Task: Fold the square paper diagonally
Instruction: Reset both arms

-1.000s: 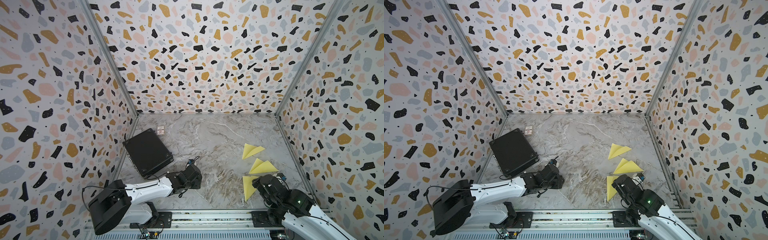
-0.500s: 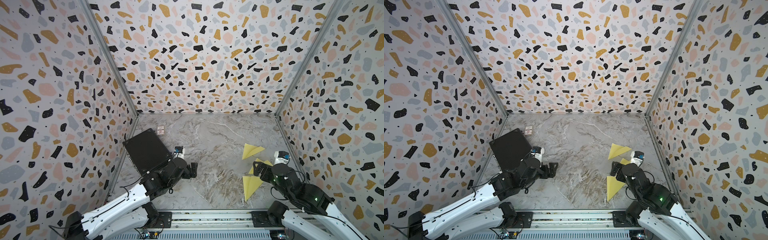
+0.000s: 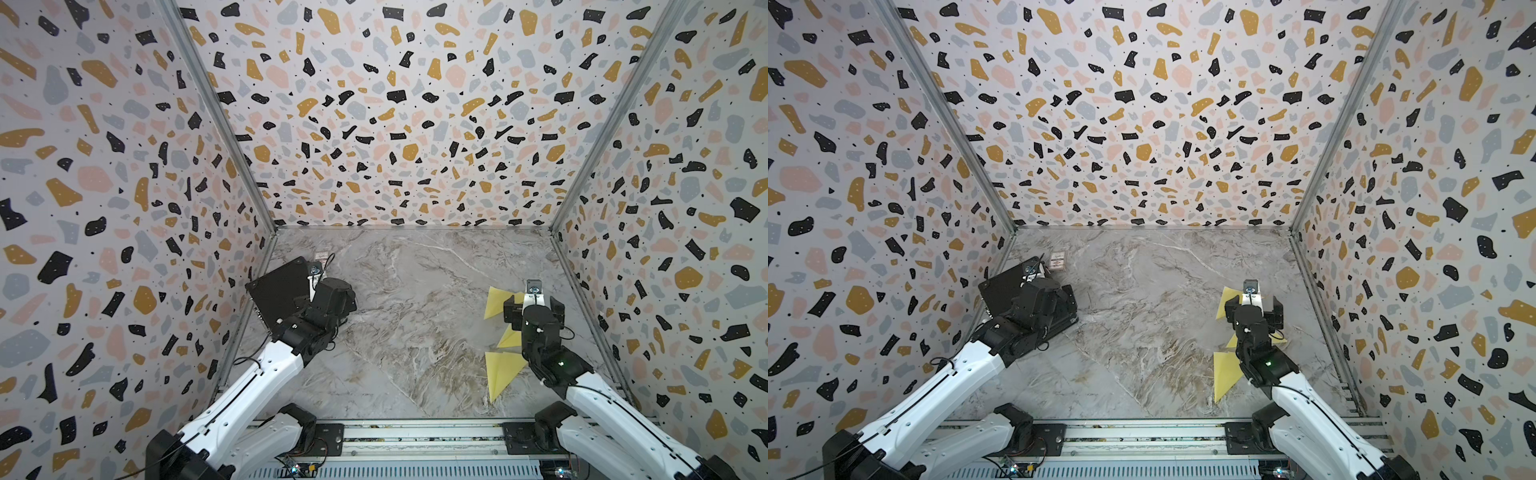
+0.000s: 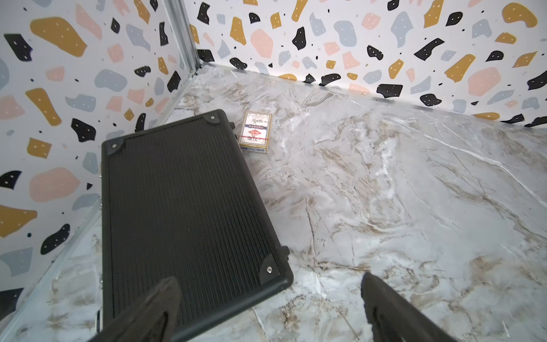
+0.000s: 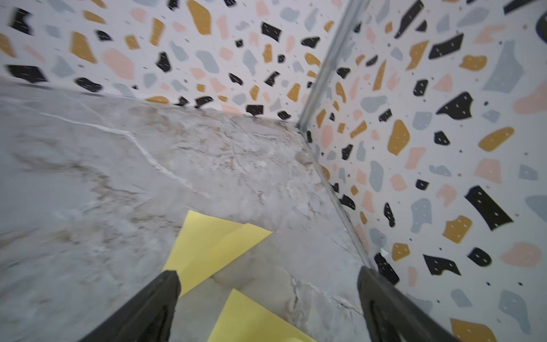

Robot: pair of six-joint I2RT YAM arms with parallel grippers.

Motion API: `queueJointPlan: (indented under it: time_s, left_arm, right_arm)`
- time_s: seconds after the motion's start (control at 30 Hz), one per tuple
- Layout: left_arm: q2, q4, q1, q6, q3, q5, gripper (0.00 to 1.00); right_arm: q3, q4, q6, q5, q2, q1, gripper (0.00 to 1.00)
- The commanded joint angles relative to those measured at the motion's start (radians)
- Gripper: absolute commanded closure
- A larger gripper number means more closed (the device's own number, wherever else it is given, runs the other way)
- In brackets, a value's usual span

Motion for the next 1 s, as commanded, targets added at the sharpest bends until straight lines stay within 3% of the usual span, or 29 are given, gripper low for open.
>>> queueJointPlan:
  time_s: [0.0, 0.1, 0.27, 0.4, 0.5, 0.73, 0.83, 0.97]
  left_arm:
    - [0.006, 0.218, 0.039, 0.175, -0.055, -0.044, 0.01]
    - [0.046, 0.357, 0.118, 0.252, -0.128, -0.019, 0.01]
    - [0.149, 0.445, 0.262, 0.218, -0.189, 0.055, 0.01]
    - [0.224, 0.515, 0.346, 0.245, -0.195, 0.105, 0.01]
    - [0.273, 0.582, 0.392, 0.245, -0.225, 0.182, 0.01]
    - [0.401, 0.746, 0.411, 0.369, -0.244, 0.260, 0.01]
    - [0.431, 0.926, 0.415, 0.426, -0.305, 0.322, 0.01]
    - [0.432, 0.916, 0.416, 0.432, -0.301, 0.341, 0.01]
  right_arm:
    - [-0.008, 0.161, 0.042, -0.172, 0.094, -0.156, 0.01]
    - [-0.010, 0.248, 0.044, -0.248, 0.229, -0.257, 0.01]
    - [-0.076, 0.480, 0.029, -0.309, 0.360, -0.276, 0.01]
    - [-0.112, 0.617, 0.002, -0.317, 0.449, -0.283, 0.01]
    - [-0.124, 0.680, -0.007, -0.389, 0.504, -0.299, 0.01]
    - [-0.145, 0.876, -0.027, -0.461, 0.670, -0.310, 0.01]
    - [-0.135, 0.839, -0.023, -0.464, 0.661, -0.311, 0.01]
    - [-0.121, 0.813, -0.023, -0.458, 0.663, -0.310, 0.01]
